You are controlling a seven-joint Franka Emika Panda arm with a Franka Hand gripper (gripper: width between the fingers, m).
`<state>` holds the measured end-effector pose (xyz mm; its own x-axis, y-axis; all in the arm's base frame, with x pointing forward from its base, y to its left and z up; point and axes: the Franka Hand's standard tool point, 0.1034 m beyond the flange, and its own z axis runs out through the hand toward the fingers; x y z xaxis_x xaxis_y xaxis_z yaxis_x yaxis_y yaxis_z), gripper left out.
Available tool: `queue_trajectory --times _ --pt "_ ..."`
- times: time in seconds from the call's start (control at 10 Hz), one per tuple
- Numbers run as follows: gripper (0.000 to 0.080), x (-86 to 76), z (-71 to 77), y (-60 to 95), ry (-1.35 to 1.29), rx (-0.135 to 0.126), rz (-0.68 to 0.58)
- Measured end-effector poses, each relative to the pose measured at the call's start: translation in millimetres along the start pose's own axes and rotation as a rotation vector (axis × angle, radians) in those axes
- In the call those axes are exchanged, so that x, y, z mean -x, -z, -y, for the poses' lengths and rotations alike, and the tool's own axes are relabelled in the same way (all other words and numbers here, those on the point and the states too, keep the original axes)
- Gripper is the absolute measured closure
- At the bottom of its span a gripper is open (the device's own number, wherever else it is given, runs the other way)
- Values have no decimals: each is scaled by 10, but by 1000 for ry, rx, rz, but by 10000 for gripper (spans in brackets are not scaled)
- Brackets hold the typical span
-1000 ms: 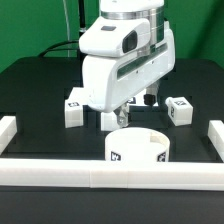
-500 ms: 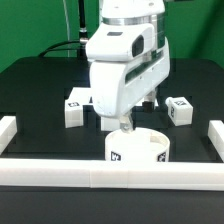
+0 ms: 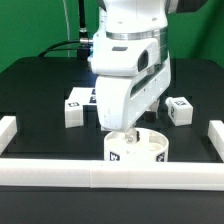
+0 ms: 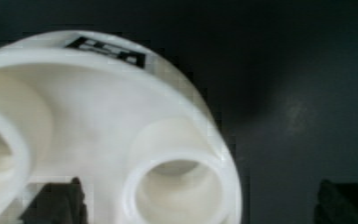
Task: Assemble stool
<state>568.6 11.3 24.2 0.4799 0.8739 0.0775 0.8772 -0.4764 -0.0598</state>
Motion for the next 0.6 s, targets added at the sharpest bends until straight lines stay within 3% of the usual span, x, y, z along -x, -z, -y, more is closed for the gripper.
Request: queue_trajectory --times 0.6 --pt "159 11 52 -117 -2 -13 4"
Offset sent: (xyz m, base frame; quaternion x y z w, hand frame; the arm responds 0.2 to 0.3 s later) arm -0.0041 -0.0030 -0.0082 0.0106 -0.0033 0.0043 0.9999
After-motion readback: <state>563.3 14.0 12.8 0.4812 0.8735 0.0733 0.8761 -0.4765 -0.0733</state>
